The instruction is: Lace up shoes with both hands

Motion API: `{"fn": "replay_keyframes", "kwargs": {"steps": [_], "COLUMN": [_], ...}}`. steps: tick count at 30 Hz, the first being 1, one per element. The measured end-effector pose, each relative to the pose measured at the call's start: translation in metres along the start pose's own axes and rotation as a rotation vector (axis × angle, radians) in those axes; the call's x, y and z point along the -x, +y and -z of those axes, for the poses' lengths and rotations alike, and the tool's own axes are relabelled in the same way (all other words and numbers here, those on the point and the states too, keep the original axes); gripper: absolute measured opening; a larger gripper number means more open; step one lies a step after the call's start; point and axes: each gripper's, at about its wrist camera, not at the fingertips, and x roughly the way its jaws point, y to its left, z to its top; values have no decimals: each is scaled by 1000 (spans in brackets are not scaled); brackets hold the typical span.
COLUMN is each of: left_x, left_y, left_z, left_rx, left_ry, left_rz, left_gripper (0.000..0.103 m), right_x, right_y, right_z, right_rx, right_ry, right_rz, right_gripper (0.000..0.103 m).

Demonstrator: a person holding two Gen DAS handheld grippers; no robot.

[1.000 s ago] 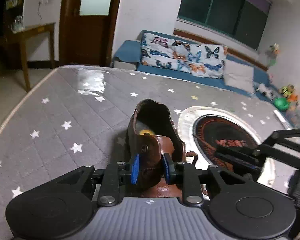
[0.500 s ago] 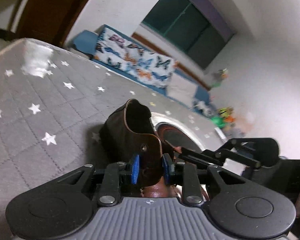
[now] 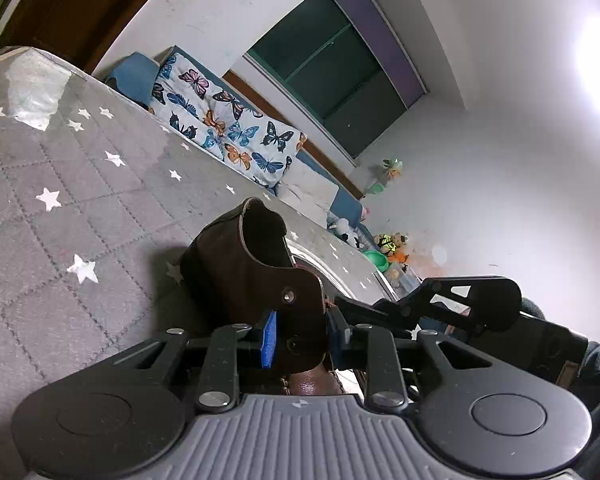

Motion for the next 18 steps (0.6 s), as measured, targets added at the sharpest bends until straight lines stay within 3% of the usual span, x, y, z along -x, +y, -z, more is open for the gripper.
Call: {"fn": "replay_keyframes", "kwargs": {"steps": [1, 9, 18], "left_x": [16, 29, 36], "left_y": [-7, 6, 21], "left_z": [-4, -7, -9], "left_rx": [5, 8, -2], "left_ry": [2, 0, 4], "left_rz": [3, 22, 24], "left_gripper": [29, 29, 31], "right_x": [-2, -26, -51], "right_y": [1, 21, 40], "right_z": [0, 1, 3], "right_rx": [21, 244, 399], "right_ry": [2, 14, 5], "right_rz": [3, 46, 61], "right_gripper": [1, 1, 1]}}
